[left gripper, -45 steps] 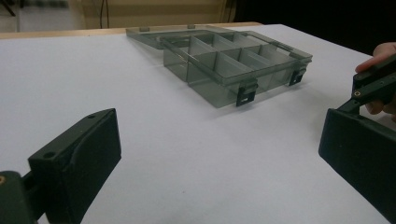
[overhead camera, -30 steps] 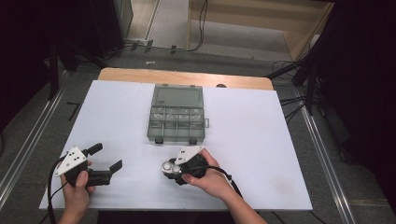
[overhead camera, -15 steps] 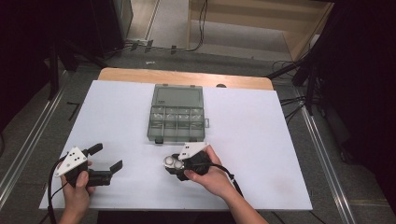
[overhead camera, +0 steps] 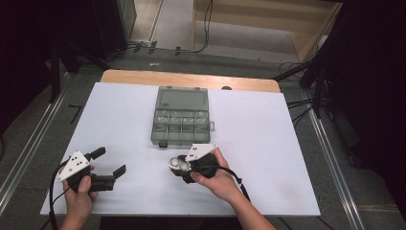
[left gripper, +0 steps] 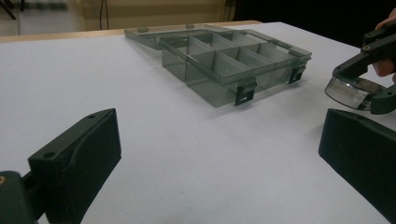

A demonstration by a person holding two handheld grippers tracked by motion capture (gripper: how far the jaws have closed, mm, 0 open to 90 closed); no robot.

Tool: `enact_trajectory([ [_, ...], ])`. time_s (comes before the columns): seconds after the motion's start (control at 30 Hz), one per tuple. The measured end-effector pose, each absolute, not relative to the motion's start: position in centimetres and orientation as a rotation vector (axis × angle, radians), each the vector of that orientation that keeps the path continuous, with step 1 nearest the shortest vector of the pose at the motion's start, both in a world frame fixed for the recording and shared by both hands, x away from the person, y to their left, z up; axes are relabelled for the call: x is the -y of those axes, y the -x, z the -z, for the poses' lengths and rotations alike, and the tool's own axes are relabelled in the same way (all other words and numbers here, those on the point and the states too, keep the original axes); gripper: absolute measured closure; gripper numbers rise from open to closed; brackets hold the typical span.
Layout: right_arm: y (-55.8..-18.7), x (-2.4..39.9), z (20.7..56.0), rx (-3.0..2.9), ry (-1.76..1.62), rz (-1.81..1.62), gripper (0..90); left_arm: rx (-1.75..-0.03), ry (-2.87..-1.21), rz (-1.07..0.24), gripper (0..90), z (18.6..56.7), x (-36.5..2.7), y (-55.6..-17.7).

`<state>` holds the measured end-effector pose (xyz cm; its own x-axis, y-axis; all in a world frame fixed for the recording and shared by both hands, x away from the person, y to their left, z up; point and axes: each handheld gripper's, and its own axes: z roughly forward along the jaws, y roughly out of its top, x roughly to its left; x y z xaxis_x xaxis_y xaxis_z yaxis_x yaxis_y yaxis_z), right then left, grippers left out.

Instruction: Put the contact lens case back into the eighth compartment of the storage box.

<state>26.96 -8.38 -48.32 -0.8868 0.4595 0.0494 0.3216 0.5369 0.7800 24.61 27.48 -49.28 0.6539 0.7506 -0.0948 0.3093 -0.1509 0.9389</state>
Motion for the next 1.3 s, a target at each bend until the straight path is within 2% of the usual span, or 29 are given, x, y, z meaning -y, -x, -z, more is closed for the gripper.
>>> enact_trajectory([
  [1.3, -28.2, 10.6, 47.3, -2.511, -0.826, -1.319, 47.0, -0.854, -1.742, -0.496, 0.0, 49.2, -27.3, -24.5],
])
